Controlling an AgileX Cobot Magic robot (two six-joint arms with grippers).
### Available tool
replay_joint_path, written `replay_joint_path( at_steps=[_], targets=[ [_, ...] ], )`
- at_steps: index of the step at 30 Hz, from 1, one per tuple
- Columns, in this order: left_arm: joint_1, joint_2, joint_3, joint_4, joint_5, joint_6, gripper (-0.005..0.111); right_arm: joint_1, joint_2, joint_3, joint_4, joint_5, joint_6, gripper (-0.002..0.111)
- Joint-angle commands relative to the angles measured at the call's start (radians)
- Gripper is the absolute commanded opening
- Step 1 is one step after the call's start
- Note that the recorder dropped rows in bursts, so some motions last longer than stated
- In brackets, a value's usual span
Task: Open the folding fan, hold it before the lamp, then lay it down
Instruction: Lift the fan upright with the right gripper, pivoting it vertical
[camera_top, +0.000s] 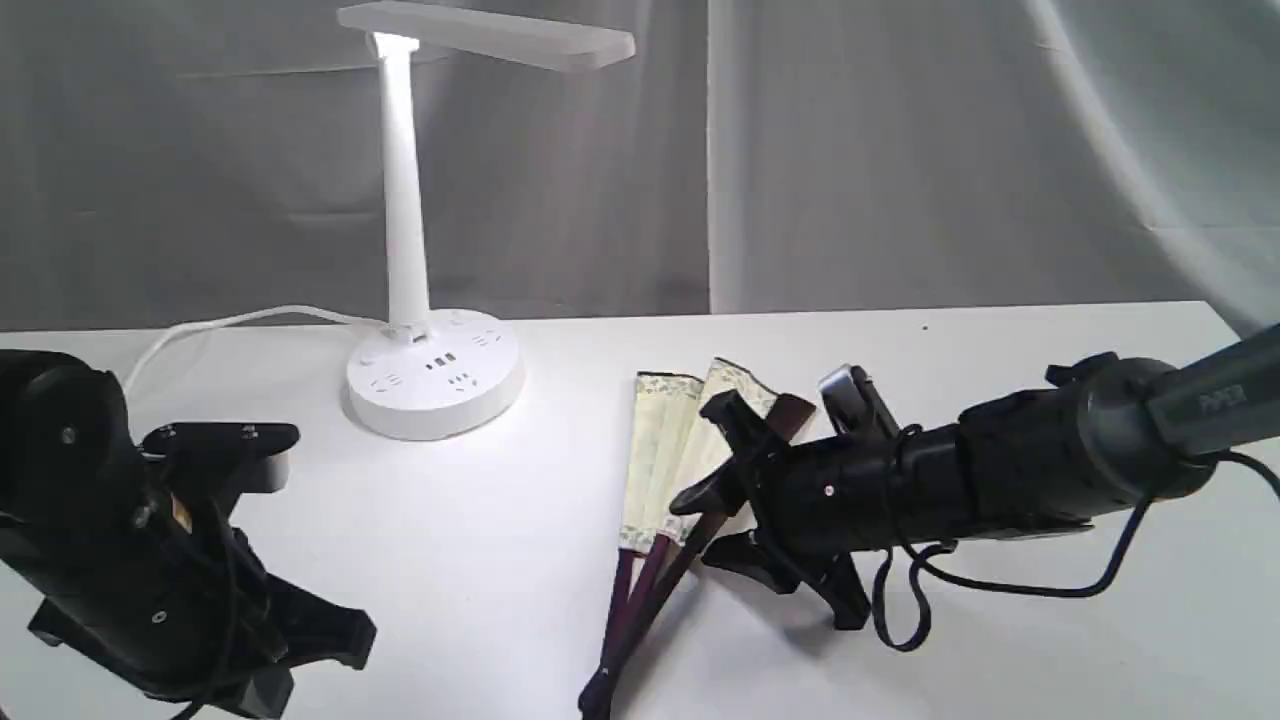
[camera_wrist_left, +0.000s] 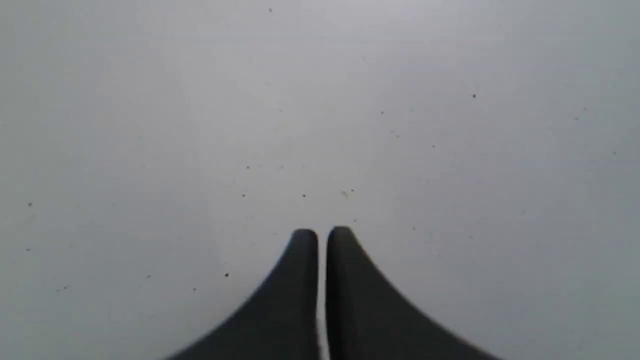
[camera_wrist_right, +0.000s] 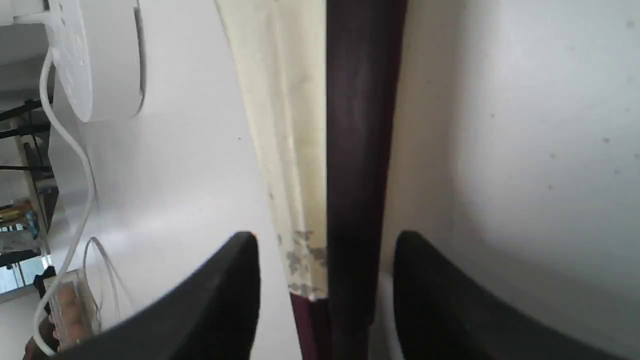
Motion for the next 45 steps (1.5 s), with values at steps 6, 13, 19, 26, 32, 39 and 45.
replay_joint_path(
  at_steps=[6,13,19,26,32,39,45],
  targets=[
    [-0.008,0.001,-0.007,-0.020,-0.009,-0.005,0.000,0.026,-0.004,-0.005,0.006,-0.035,-0.033,0.039],
    [-0.008,0.001,-0.007,-0.020,-0.009,-0.005,0.000,0.038,-0.004,-0.005,0.006,-0.073,-0.033,0.038],
    [-0.008,0.001,-0.007,-0.020,-0.009,-0.005,0.000,0.038,-0.004,-0.005,0.006,-0.070,-0.067,0.021],
    [-0.008,0.001,-0.007,-0.020,-0.009,-0.005,0.000,0.026,-0.006,-0.005,0.006,0.009,-0.089,0.000],
    [-0.008,0.001,-0.007,-0.020,-0.009,-0.005,0.000,0.020,-0.041,-0.005,-0.038,0.031,-0.110,0.000],
    [-0.008,0.001,-0.007,-0.020,0.001,0.023,0.000,0.020,-0.067,-0.005,-0.033,0.110,-0.130,0.000],
    [-0.008,0.001,-0.007,-0.020,0.001,0.023,0.000,0.020,-0.100,-0.005,-0.043,0.145,-0.137,0.000]
  ],
)
